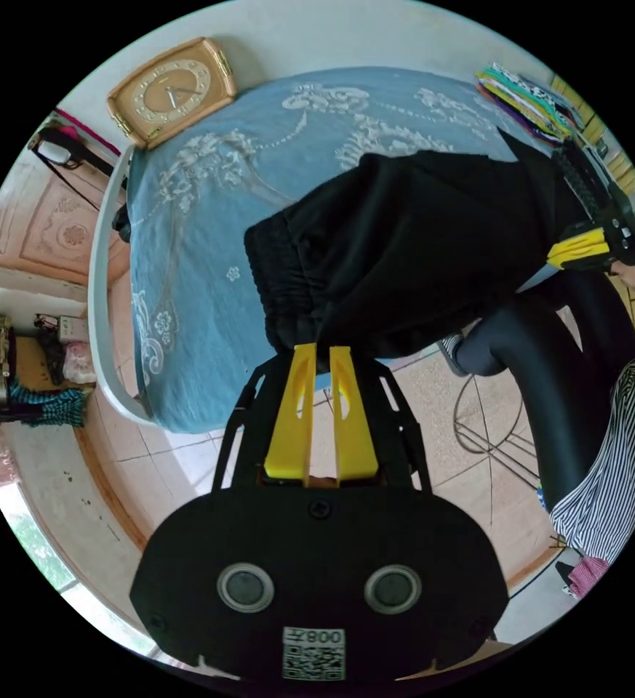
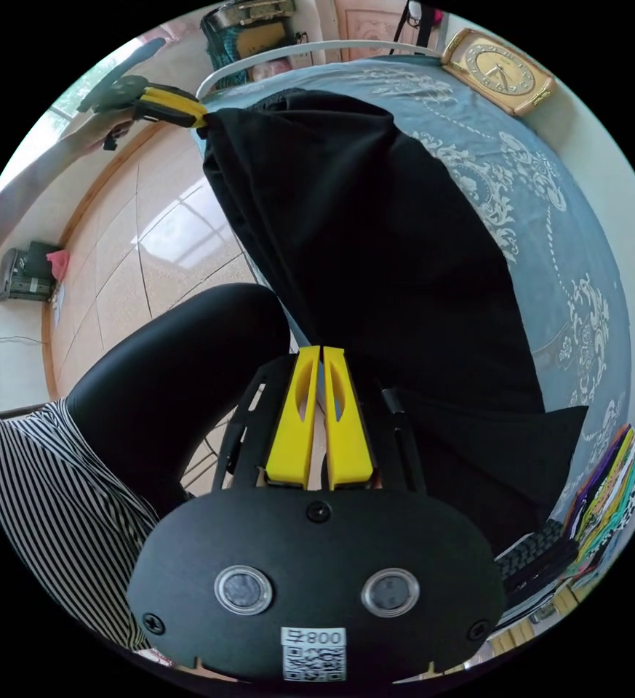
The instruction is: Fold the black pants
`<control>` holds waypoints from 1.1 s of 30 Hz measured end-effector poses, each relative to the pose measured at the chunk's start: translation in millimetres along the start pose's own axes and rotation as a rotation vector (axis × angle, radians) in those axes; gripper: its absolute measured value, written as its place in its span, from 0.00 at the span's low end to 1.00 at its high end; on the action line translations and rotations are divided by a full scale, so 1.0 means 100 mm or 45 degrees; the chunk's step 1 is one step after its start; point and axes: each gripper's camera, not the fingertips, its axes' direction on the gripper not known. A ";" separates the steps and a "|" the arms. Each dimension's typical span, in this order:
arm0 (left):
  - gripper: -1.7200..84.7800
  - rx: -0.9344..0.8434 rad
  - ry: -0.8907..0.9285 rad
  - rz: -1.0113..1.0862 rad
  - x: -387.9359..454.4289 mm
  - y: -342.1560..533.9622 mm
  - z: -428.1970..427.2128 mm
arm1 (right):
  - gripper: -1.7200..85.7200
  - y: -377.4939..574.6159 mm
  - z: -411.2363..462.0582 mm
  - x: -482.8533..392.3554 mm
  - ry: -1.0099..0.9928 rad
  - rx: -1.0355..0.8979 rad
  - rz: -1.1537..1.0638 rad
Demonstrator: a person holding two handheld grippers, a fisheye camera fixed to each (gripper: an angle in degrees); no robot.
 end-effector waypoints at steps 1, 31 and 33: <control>0.05 -0.021 0.006 -0.010 -0.05 0.10 0.01 | 0.03 0.00 0.07 -0.04 0.002 -0.027 -0.006; 0.12 0.647 0.950 -1.495 -2.45 3.20 0.51 | 0.03 0.26 0.52 -0.37 -0.162 -0.006 0.081; 0.12 0.678 0.946 -1.479 -2.53 3.28 0.52 | 0.03 0.28 0.57 -0.37 -0.169 -0.004 0.089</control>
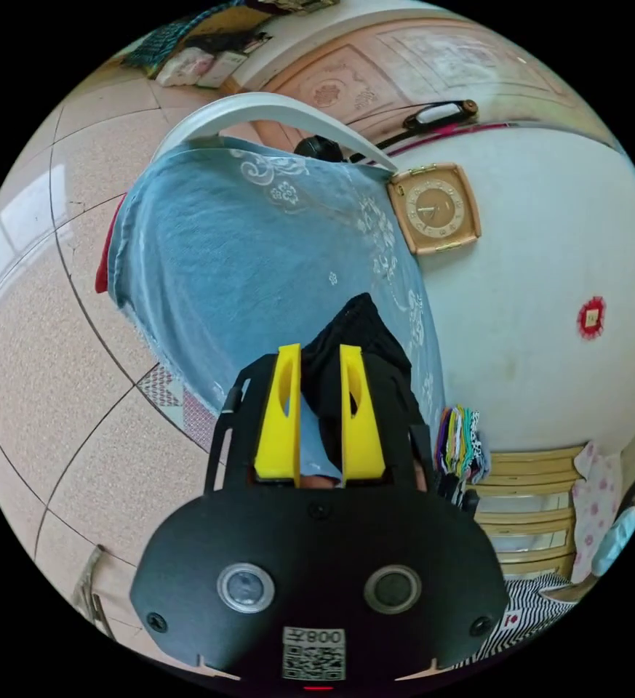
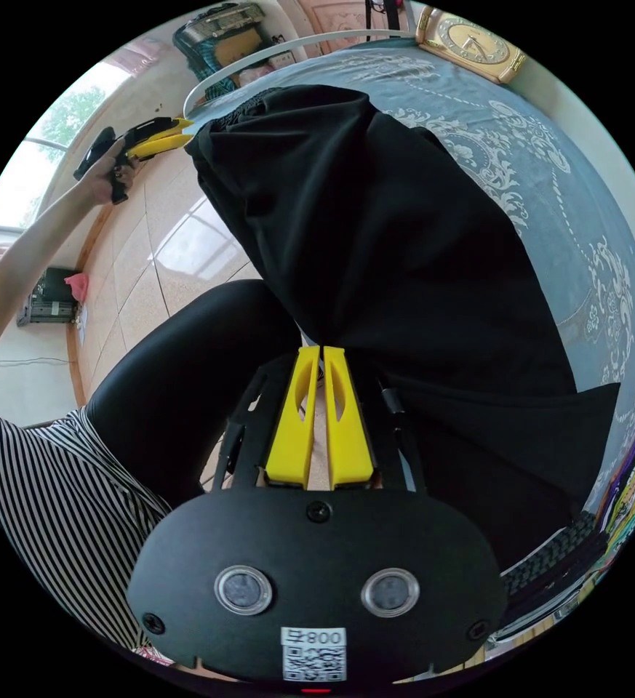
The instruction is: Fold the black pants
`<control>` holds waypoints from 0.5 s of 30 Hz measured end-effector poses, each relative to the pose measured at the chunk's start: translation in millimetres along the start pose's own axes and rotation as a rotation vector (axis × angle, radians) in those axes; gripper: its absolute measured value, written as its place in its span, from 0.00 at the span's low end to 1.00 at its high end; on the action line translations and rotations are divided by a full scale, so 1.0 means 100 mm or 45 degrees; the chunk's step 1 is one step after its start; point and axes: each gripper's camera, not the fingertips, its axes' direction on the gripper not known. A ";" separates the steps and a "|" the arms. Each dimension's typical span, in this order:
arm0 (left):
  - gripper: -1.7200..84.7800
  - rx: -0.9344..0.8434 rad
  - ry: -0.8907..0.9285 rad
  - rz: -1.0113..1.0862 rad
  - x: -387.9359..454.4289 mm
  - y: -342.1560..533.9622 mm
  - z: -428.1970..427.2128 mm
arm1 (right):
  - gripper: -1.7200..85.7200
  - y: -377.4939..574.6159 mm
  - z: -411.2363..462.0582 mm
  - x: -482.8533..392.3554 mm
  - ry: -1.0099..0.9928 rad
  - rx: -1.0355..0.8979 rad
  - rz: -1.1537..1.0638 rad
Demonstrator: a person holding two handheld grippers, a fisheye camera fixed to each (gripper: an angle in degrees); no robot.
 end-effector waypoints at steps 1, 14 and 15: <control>0.12 -0.027 -0.016 0.027 -0.02 -0.05 0.00 | 0.03 0.01 0.05 0.00 -0.001 -0.003 0.002; 0.04 -0.041 0.200 0.494 0.58 -0.50 0.05 | 0.03 0.31 0.00 0.11 -0.044 0.192 0.054; 0.04 -0.030 0.191 0.510 0.58 -0.49 0.05 | 0.03 0.32 0.03 0.12 -0.047 0.189 0.050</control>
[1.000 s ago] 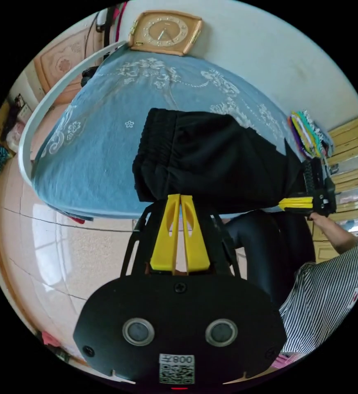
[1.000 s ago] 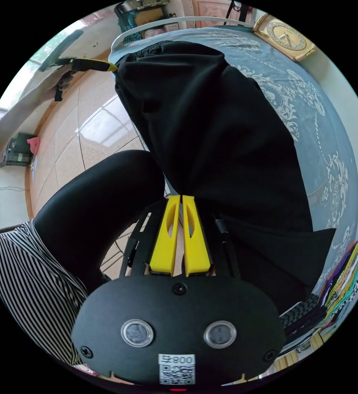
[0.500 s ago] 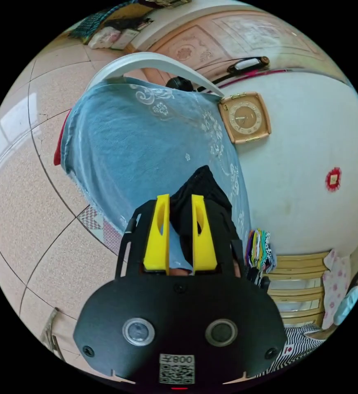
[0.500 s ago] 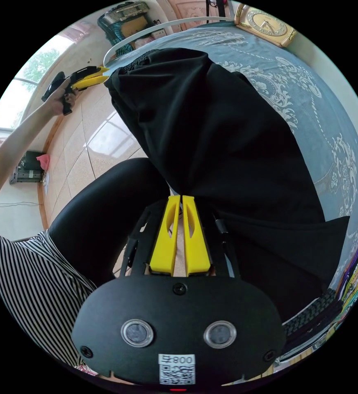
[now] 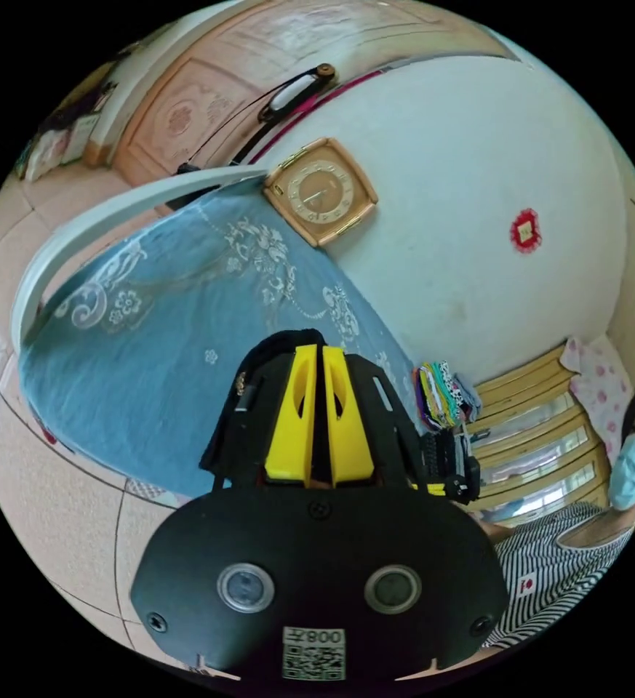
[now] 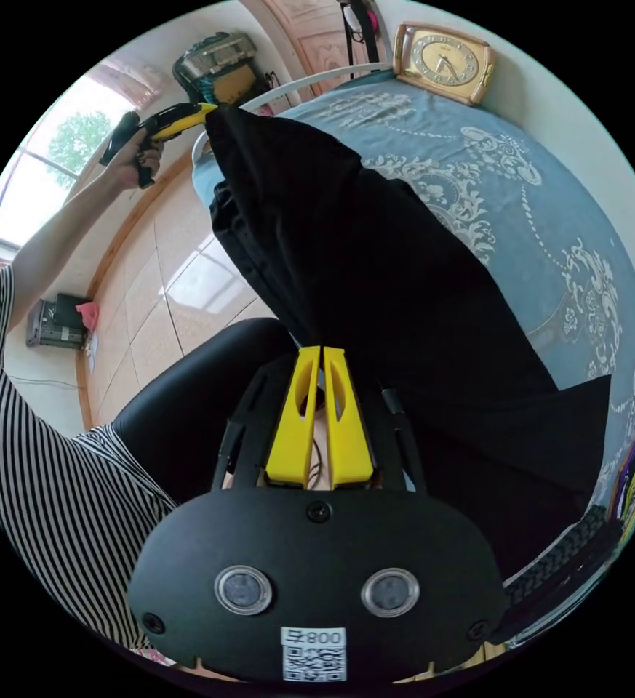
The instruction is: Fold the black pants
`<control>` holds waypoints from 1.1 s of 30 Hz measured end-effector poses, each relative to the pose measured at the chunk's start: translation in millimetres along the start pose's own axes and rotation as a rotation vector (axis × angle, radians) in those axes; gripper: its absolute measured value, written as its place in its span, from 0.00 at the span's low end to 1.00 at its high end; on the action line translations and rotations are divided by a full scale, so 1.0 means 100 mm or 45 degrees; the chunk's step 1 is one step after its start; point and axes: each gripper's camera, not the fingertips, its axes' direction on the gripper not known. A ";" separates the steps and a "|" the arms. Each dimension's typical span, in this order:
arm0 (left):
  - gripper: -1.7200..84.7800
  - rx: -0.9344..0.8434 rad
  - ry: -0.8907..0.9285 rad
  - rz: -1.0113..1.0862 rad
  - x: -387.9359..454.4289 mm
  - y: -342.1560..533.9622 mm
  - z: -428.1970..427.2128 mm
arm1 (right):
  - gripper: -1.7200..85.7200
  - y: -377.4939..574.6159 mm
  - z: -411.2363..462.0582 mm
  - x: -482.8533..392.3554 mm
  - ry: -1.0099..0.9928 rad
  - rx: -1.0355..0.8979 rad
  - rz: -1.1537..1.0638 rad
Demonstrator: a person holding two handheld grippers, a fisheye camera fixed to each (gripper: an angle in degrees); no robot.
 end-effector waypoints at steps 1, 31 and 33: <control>0.04 0.005 -0.035 0.011 -0.05 0.06 0.02 | 0.03 0.02 0.10 0.01 -0.003 -0.017 -0.005; 0.02 -0.443 -0.298 0.127 0.27 3.15 3.32 | 0.02 1.69 1.34 1.48 -0.331 0.117 0.344; 0.03 -0.422 -0.236 0.194 0.49 3.30 3.55 | 0.02 1.97 1.25 1.75 -0.312 0.180 0.429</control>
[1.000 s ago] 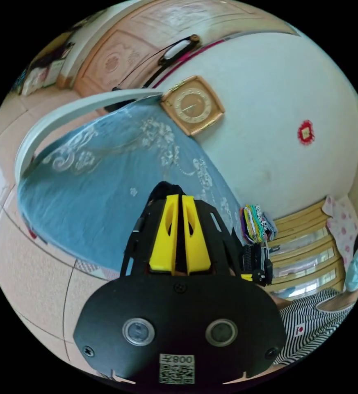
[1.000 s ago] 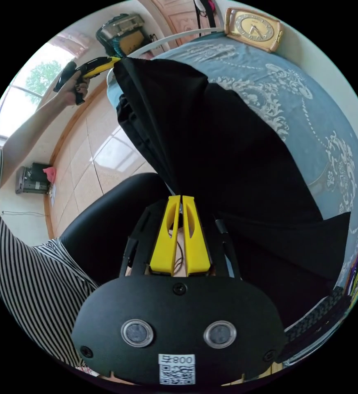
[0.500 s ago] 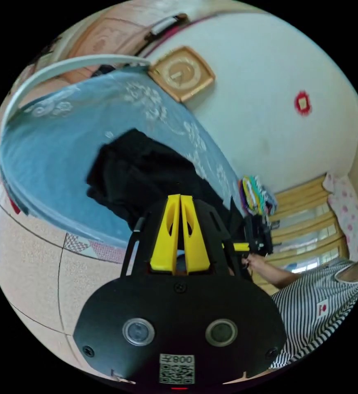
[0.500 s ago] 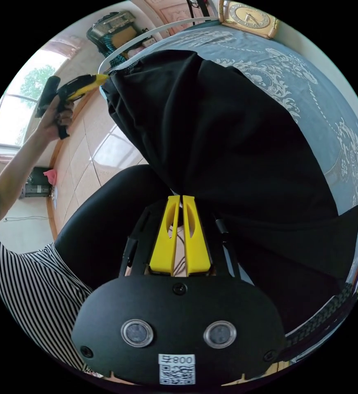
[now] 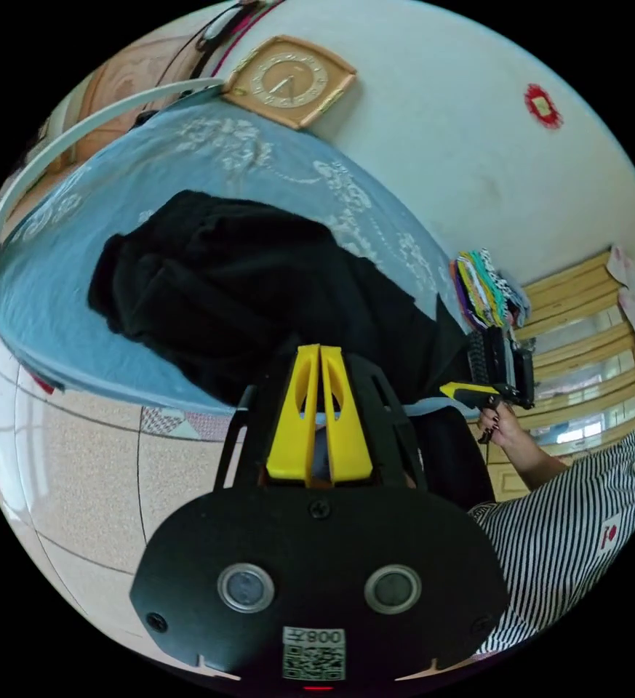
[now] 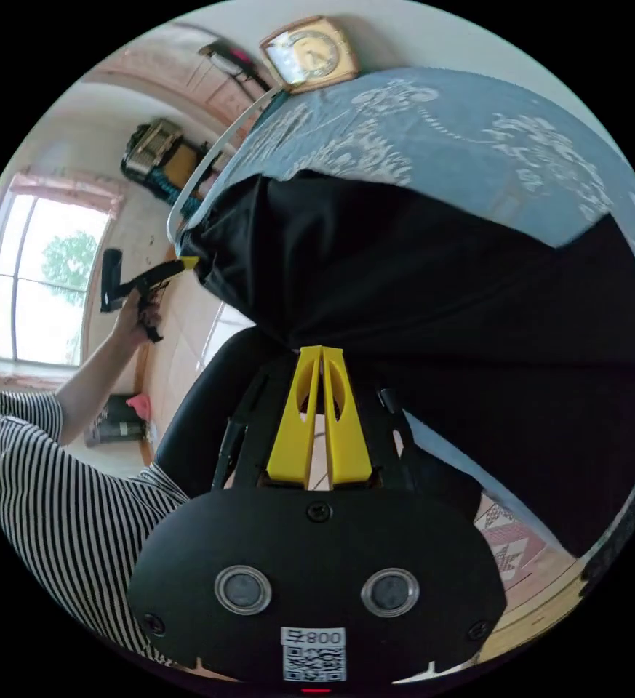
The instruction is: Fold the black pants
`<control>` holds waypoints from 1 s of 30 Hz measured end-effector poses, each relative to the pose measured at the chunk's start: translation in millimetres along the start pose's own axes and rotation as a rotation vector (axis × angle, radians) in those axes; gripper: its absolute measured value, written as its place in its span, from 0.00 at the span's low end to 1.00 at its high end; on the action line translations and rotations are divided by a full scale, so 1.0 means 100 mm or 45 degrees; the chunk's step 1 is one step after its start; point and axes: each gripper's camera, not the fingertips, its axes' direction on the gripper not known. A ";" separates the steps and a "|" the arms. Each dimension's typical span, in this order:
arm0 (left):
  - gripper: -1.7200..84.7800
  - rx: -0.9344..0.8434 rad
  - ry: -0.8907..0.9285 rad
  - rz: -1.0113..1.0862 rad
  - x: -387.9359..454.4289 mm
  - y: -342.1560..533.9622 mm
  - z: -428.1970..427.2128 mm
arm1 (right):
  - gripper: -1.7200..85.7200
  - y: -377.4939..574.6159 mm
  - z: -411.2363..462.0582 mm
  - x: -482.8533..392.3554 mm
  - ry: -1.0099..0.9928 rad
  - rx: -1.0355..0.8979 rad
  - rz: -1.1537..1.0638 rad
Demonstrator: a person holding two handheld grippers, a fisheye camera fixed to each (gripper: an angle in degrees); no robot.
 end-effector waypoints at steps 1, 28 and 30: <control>0.03 0.001 0.044 0.058 0.22 0.01 0.20 | 0.03 0.09 -0.16 0.24 0.023 0.063 0.062; 0.05 -0.571 0.155 0.728 3.83 0.57 6.54 | 0.10 -0.32 -0.84 3.95 0.639 0.112 0.607; 0.04 -0.575 0.150 0.742 3.92 0.66 6.75 | 0.07 -0.16 -0.87 4.03 0.644 0.106 0.593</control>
